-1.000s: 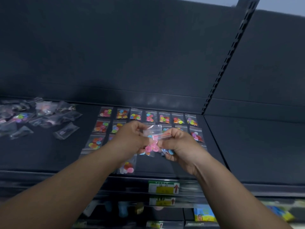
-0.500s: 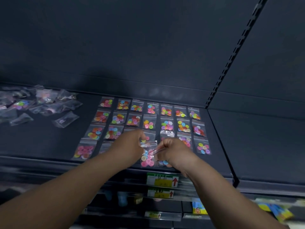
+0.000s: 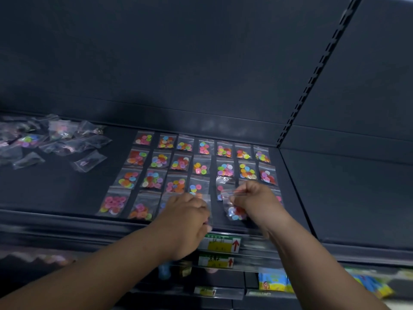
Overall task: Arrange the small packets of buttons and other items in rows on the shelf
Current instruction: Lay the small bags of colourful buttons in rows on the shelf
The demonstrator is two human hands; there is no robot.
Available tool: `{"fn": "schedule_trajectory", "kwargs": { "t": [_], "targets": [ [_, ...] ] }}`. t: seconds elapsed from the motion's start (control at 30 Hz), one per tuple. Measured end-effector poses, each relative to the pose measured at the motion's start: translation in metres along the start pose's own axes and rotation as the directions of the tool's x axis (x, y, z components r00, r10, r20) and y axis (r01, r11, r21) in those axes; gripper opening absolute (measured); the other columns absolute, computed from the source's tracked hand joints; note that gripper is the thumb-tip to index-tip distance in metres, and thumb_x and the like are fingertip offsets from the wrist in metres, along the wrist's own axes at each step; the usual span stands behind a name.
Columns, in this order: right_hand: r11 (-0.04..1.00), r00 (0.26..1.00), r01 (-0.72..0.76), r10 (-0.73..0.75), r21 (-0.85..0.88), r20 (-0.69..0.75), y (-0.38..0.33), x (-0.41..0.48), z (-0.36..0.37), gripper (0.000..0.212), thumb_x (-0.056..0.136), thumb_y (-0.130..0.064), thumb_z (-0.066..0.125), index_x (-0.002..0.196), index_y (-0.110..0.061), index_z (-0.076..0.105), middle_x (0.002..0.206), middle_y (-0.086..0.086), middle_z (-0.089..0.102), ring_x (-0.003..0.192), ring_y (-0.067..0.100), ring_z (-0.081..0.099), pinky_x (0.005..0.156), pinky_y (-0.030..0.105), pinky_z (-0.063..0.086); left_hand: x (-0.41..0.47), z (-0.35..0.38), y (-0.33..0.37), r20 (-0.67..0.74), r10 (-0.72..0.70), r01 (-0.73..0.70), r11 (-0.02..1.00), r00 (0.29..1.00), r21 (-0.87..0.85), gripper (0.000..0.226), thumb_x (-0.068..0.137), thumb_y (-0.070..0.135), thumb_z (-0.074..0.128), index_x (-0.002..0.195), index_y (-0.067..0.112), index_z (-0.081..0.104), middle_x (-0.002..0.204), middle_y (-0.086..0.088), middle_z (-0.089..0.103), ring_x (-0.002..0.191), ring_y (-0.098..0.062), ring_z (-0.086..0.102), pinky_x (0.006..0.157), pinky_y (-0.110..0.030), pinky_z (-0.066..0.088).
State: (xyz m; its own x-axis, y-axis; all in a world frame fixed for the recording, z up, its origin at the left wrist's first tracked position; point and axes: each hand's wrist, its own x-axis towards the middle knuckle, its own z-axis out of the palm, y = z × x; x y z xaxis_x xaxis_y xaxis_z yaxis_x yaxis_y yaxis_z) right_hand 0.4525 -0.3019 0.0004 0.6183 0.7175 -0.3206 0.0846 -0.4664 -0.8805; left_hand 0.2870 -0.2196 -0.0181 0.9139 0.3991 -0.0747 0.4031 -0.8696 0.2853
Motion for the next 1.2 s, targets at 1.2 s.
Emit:
{"fn": "schedule_trajectory", "kwargs": {
  "t": [1.2],
  "targets": [
    [0.736, 0.894, 0.448, -0.352, -0.508, 0.278, 0.027, -0.002, 0.002, 0.005, 0.084, -0.016, 0.068, 0.088, -0.019, 0.07, 0.09, -0.008, 0.052, 0.079, 0.011, 0.055, 0.072, 0.023, 0.047, -0.003, 0.008, 0.007, -0.011, 0.077, -0.076, 0.993, 0.997, 0.096, 0.043, 0.097, 0.043, 0.038, 0.138, 0.03, 0.044, 0.138, 0.007, 0.039, 0.134, -0.015, 0.019, 0.108, -0.035, 0.015]
  ]
}}
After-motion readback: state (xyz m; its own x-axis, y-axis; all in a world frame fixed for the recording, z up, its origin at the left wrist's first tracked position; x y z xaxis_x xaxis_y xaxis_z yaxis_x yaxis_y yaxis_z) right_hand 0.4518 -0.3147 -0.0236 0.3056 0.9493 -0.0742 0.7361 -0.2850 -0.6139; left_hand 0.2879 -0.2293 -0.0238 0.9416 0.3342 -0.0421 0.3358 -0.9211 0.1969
